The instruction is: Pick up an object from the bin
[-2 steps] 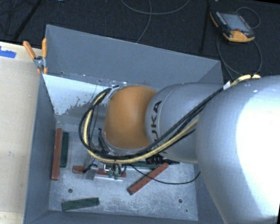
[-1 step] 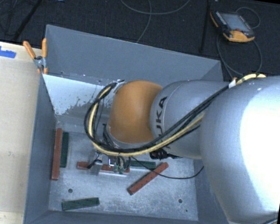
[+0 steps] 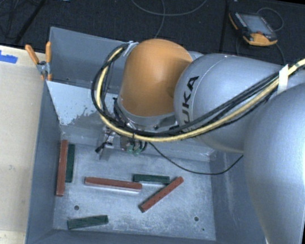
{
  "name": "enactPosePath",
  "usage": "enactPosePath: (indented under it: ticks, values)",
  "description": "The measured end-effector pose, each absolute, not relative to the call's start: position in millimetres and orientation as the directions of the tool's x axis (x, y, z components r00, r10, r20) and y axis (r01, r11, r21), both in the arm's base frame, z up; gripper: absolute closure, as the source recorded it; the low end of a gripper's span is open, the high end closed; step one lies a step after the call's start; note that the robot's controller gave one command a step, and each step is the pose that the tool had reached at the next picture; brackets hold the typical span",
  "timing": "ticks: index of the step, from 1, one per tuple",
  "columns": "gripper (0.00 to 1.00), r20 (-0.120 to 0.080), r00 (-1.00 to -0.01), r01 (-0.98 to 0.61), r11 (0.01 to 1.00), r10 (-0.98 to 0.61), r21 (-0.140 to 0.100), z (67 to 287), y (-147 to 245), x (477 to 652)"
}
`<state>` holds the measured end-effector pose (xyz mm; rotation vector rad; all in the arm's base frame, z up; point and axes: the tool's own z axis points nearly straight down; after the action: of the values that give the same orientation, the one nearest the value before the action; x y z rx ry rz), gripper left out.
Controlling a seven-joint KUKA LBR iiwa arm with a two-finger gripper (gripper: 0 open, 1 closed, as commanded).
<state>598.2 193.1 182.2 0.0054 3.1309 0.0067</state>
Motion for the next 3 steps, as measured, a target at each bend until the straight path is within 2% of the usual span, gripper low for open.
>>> enactPosePath:
  ticks: [1,2,3]
  values:
    - [0.0,-0.001,-1.0,0.006,1.0,0.006,0.001,177,191,595.7]
    - [0.0,0.01,-1.0,-0.003,1.0,-0.003,-0.004,76,148,561.0]
    - [1.0,0.0,-1.0,-0.001,1.0,-0.001,0.0,81,150,564.2]
